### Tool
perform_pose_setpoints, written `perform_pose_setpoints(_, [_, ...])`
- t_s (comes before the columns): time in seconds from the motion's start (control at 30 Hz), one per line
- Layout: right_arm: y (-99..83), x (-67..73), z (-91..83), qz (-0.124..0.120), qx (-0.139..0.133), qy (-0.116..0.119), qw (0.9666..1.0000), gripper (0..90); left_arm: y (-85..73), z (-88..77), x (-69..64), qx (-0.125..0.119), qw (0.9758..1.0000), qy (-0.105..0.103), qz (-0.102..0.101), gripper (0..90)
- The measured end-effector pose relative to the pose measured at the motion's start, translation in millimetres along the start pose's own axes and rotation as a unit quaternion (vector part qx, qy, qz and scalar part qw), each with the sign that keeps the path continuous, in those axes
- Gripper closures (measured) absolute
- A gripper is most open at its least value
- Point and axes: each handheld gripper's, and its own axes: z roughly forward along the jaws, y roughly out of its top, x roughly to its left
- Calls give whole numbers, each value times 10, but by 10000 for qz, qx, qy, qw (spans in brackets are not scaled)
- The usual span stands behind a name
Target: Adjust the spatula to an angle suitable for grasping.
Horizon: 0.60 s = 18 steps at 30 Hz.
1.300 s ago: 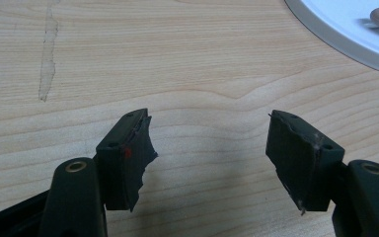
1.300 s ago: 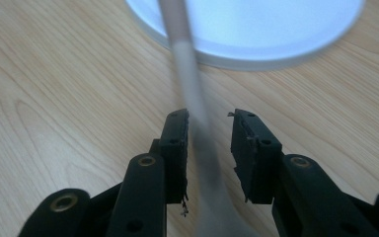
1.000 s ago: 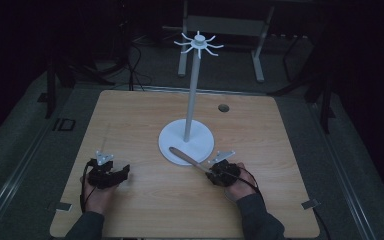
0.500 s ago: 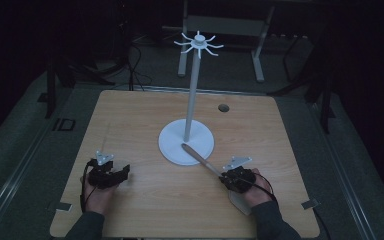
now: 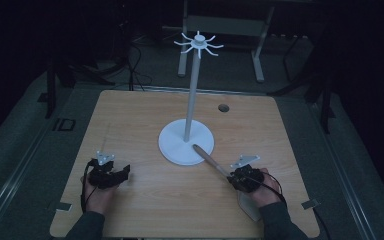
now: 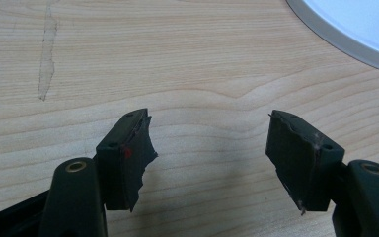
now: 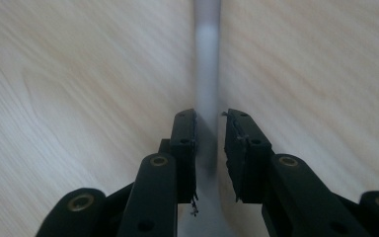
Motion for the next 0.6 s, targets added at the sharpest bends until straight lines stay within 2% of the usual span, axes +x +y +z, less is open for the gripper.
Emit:
perform_pose_setpoints(0.1, [156,-23,10,-10,11,81,10000,712,-1,-3,4,0,10000,-2,-6,340])
perform_pose_setpoints(0.27, [377,-69,96,-1,189,178,9997,685,-2,-2,7,-18,10000,-8,-23,340])
perform_pose_setpoints(0.6, [610,-114,358,-39,725,330,9968,681,-1,-3,6,-19,10000,-7,-23,340])
